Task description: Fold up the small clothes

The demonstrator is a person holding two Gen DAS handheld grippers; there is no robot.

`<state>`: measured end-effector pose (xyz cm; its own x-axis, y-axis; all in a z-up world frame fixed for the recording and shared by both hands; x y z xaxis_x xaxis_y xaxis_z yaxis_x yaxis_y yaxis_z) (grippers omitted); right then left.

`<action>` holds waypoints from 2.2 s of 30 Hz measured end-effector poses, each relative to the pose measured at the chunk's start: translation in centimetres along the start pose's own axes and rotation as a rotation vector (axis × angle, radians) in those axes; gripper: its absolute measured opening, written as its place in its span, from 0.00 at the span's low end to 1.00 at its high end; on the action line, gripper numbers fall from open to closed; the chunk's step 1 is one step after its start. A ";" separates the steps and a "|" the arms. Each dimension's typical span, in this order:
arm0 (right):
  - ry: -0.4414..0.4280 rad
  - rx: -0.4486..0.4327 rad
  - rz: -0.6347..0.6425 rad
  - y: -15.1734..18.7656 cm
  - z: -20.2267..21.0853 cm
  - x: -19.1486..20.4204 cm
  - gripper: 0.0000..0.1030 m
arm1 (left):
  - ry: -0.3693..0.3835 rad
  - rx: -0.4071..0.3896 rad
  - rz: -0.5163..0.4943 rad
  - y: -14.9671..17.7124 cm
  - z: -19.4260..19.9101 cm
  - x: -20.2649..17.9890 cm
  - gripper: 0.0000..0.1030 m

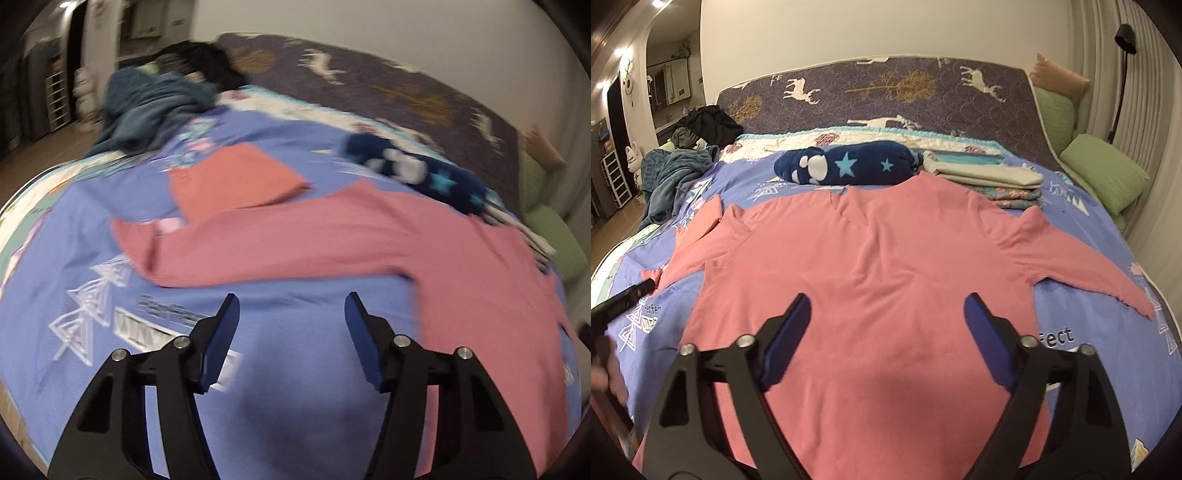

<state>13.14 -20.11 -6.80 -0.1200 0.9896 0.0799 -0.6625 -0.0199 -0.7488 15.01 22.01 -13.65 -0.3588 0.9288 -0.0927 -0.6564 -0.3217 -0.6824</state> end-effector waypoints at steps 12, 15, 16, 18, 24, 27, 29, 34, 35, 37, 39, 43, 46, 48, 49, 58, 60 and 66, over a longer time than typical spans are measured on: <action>0.030 0.046 -0.052 0.0 -2.8 -1.8 0.79 | -0.349 0.268 0.139 -2.6 -14.3 14.8 0.46; 0.029 0.049 -0.054 0.0 -3.0 -1.9 0.79 | -0.346 0.290 0.147 -2.5 -16.0 15.5 0.21; 0.031 0.049 -0.055 0.0 -3.1 -2.0 0.79 | -0.318 0.293 0.160 -2.5 -16.4 15.5 0.13; 0.033 0.050 -0.058 0.0 -3.1 -2.2 0.79 | -0.268 0.281 0.213 -2.8 -16.5 15.7 0.05; 0.038 0.044 -0.083 0.1 -3.2 -3.3 0.80 | -0.098 0.066 0.202 -7.8 -9.7 11.3 0.05; 0.031 0.048 -0.117 0.3 -3.3 -4.0 0.80 | 0.047 -0.057 0.126 -11.3 -3.9 5.1 0.05; 0.023 0.047 -0.134 0.5 -3.2 -4.2 0.80 | 0.150 -0.134 0.032 -13.2 0.0 -0.6 0.05; 0.014 0.033 -0.164 0.6 -2.4 -5.1 0.80 | 0.390 -0.226 -0.199 -12.6 6.5 -15.2 0.05; 0.016 0.031 -0.167 0.7 -2.2 -5.3 0.80 | 0.448 -0.213 -0.234 -11.6 7.1 -18.2 0.05; 0.021 0.028 -0.183 0.8 -1.7 -6.2 0.80 | 0.538 -0.165 -0.291 -8.9 7.4 -23.1 0.05; 0.025 0.027 -0.203 0.9 -1.3 -7.1 0.80 | 0.574 -0.122 -0.349 -6.3 6.8 -26.5 0.05; 0.011 0.043 -0.264 1.4 -1.0 -9.0 0.80 | 0.573 -0.021 -0.476 -0.7 4.6 -30.2 0.33; -0.049 0.075 -0.291 1.8 -1.4 -9.4 0.80 | 0.516 -0.043 -0.511 0.8 4.6 -28.8 0.41; -0.105 0.106 -0.302 1.9 -1.9 -9.0 0.80 | 0.450 -0.067 -0.505 0.5 4.3 -26.9 0.54; -0.146 0.125 -0.310 1.8 -2.4 -8.6 0.80 | 0.426 -0.081 -0.498 0.4 4.4 -25.8 0.57; -0.368 0.240 -0.193 -1.1 -8.2 -2.2 0.80 | 0.124 -0.075 -0.449 0.0 0.7 -15.8 0.66; -0.375 0.274 -0.170 -1.5 -10.3 -1.4 0.80 | 0.099 -0.034 -0.387 -0.1 -0.6 -13.7 0.66; -0.351 0.317 -0.043 -2.5 -15.3 1.7 0.70 | 0.133 0.038 -0.250 -0.9 -2.7 -11.2 0.66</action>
<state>25.88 -16.24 -14.88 -0.2942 0.8835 0.3646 -0.8588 -0.0769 -0.5066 21.42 12.37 -13.97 -0.0940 0.9953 -0.0215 -0.7389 -0.0843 -0.6685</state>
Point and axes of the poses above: each gripper's, at about its wrist camera, not at the fingertips, and z roughly against the way its jaws point, x to its left, y to its underside, the point moved 8 cm from there along -z, roughly the way its jaws point, and after that the axes turned 5 degrees about -y, right-handed, at the moved point
